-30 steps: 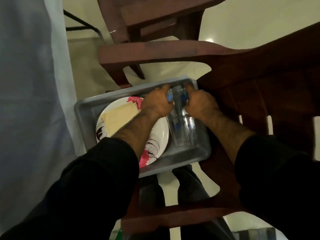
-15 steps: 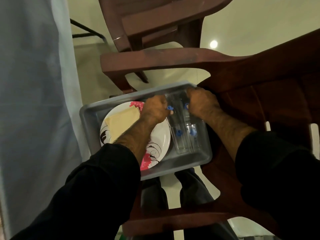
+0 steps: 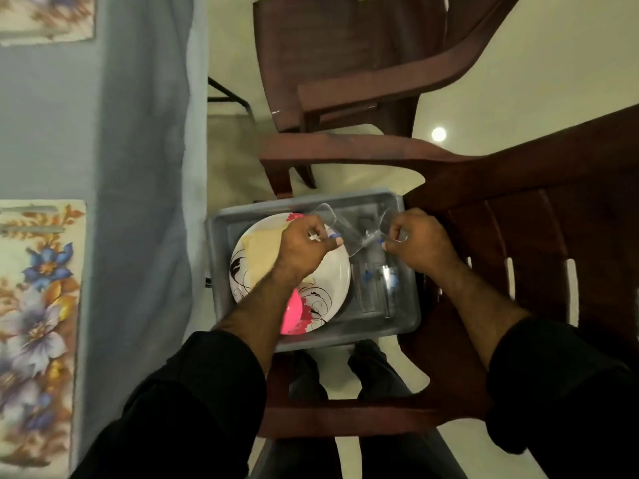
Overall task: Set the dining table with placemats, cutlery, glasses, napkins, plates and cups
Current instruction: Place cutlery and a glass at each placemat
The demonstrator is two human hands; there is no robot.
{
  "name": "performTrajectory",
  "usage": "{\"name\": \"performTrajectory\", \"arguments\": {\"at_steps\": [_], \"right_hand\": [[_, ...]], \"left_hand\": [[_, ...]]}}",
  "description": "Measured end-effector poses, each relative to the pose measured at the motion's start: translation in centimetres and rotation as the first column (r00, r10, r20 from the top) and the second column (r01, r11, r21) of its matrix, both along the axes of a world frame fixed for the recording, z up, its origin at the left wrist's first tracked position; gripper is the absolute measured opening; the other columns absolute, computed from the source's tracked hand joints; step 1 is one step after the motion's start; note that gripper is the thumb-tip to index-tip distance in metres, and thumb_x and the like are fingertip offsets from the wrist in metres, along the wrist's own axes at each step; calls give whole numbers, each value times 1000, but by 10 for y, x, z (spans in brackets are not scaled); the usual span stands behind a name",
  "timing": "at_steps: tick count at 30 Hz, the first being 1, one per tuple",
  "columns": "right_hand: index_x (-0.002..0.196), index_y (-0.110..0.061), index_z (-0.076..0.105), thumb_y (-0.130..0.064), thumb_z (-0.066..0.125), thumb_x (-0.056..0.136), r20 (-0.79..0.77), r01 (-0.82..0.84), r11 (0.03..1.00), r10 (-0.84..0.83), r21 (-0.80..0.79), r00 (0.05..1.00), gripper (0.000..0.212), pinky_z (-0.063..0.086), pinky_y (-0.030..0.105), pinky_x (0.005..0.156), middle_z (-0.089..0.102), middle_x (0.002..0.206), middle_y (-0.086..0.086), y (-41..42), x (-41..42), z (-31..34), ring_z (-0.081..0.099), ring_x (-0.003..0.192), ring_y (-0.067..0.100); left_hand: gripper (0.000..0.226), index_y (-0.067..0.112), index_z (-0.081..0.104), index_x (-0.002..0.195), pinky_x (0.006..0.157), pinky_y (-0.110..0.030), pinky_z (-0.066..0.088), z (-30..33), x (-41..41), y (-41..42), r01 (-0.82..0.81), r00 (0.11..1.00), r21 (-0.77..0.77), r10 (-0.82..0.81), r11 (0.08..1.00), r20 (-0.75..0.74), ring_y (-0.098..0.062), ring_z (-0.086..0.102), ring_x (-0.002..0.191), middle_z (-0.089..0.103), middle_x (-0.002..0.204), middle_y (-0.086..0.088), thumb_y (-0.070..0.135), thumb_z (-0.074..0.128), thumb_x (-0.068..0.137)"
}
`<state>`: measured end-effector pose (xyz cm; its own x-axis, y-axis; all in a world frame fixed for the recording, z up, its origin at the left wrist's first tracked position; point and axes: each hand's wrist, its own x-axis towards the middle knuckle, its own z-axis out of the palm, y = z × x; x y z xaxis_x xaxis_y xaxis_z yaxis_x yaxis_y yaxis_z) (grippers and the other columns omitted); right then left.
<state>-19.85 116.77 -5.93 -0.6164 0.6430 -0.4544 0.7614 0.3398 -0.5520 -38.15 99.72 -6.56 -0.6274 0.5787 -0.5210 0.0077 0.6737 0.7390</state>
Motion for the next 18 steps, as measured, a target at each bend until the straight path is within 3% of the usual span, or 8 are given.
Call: {"name": "performTrajectory", "arguments": {"at_steps": [3,6,8,10,13,16,18], "right_hand": [[94,-21,57,-25,94,70,-89,133,985,-144,-111,986,44,54,33,73,66,97,0,-8,-3,37,64,86,19],[115,-25,49,-25,98,65,-147,153,955,-195,-256,970,70,59,38,81,68,107,1,-19,-13,83,69,94,18],[126,-29,49,-27,99,64,-194,121,935,-194,-335,962,80,60,36,83,68,109,0,-31,-22,114,69,97,16],[125,-28,58,-30,99,65,-235,58,936,-146,-348,961,73,59,35,82,68,107,-2,-46,-32,145,68,97,15],[102,-27,68,-29,98,68,-286,-57,941,-43,-333,957,45,53,26,69,69,98,-5,-76,-52,185,66,87,13],[101,-20,70,-14,97,69,-332,-163,925,42,-344,942,42,46,12,62,69,95,-6,-115,-75,216,61,77,5],[106,-17,72,-15,98,66,-337,-239,917,126,-320,933,48,49,20,66,71,99,0,-145,-88,230,60,77,8]], "left_hand": [[40,31,61,77,91,-51,58,50,-8,-15,-93,996,78,92,993,18,-31,71,92,73,95,-12,16,96,66],[66,21,51,110,80,-33,62,102,-11,-39,-199,979,124,193,972,64,-5,72,83,73,99,-1,3,99,68],[75,16,51,125,78,-24,61,137,-11,-60,-270,962,146,261,952,74,0,71,83,73,105,-2,2,99,69],[72,13,62,127,86,-33,62,169,-10,-89,-302,953,156,298,940,51,-8,70,89,74,113,-13,5,100,67],[61,14,72,116,92,-49,64,210,-5,-139,-381,924,133,383,915,16,-21,72,97,76,112,-14,9,102,62],[54,15,72,110,77,-38,65,243,-1,-189,-441,896,144,445,886,6,-20,75,95,78,106,-8,11,101,65],[49,18,72,106,72,-38,64,262,3,-222,-478,874,149,485,865,-12,-11,74,86,78,100,0,13,101,67]]}}
